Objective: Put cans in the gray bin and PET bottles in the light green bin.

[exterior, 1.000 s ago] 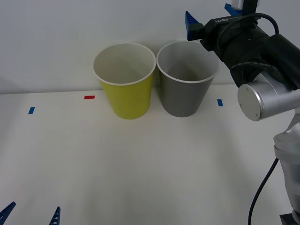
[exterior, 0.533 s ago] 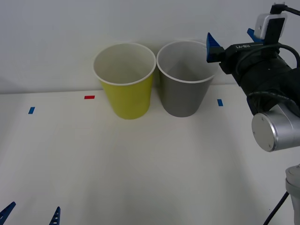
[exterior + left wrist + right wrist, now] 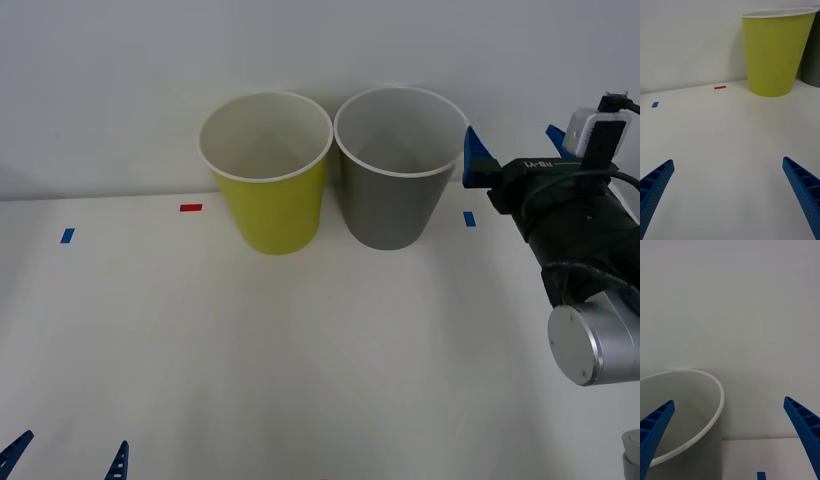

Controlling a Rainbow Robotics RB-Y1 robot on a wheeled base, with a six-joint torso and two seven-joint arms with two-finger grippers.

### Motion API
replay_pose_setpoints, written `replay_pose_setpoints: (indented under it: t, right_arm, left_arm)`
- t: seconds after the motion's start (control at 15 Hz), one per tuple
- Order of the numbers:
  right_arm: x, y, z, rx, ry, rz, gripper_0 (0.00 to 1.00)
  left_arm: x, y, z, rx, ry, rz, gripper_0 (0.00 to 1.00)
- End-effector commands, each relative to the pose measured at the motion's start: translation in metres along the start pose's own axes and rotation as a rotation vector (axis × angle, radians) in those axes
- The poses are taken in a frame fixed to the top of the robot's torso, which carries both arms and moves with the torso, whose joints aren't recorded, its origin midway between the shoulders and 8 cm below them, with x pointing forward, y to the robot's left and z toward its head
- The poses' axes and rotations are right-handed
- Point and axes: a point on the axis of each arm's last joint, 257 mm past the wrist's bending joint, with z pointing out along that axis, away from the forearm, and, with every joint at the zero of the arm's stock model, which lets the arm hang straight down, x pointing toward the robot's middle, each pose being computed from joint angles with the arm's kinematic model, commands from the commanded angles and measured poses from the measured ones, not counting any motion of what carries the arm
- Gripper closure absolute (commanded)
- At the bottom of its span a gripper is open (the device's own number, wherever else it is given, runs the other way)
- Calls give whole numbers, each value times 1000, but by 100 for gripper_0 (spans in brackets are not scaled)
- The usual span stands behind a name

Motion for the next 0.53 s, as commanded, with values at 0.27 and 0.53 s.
replay_pose_setpoints:
  t: [0.27, 0.53]
  right_arm:
    - [26, -10, -41, 6, -59, -7, 0]
    - [43, -20, -78, 3, -90, -38, 0]
  left_arm:
    - [0, 0, 0, 0, 0, 0, 0]
    - [0, 0, 0, 0, 0, 0, 0]
